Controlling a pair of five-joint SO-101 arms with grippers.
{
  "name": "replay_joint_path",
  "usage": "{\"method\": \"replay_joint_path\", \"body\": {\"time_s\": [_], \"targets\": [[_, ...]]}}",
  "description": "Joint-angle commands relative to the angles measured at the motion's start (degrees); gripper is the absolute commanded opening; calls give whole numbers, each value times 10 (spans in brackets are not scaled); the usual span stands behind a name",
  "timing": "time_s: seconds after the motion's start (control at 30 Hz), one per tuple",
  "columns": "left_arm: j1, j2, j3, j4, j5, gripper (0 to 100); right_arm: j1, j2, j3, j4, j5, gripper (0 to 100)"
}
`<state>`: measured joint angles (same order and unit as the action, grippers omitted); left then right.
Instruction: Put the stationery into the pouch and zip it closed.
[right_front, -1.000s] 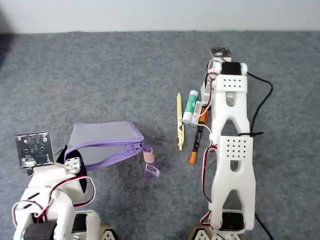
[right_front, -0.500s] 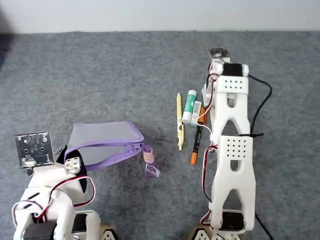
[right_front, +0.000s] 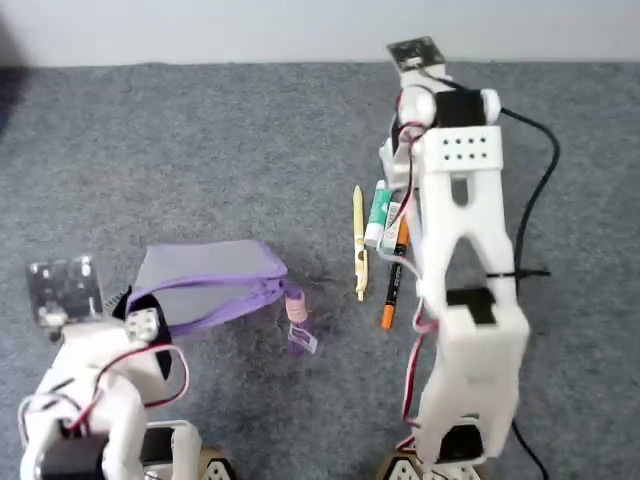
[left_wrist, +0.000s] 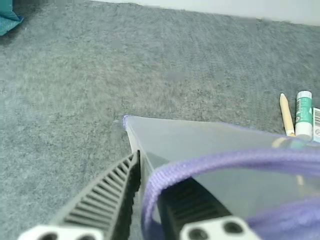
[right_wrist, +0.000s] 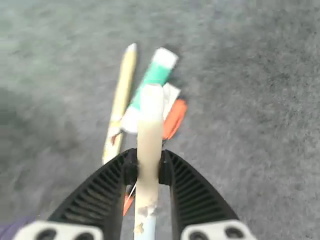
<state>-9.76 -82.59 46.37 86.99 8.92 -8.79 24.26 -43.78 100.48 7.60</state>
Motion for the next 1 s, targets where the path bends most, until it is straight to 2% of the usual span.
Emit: {"method": "replay_joint_path", "body": {"time_s": [0.0,0.3,0.37,0.5,0.6,0.7,0.97], "targets": [[4,91,-80,-9,30,12,-37,-170,81,25,2,8],[137,268,-177,0,126,12,-132,-398,135,22,-1,8],[154,287,-178,-3,136,12,-166,-432,135,22,-32,8],[157,316,-177,-4,135,12,-213,-493,136,9,-179,8],[161,337,-177,-4,135,12,-231,-524,136,-12,-231,8],[161,353,-177,-6,135,12,-231,-540,137,-67,-251,8],[161,372,-175,-20,134,12,-233,-545,169,-238,-240,8]]}}
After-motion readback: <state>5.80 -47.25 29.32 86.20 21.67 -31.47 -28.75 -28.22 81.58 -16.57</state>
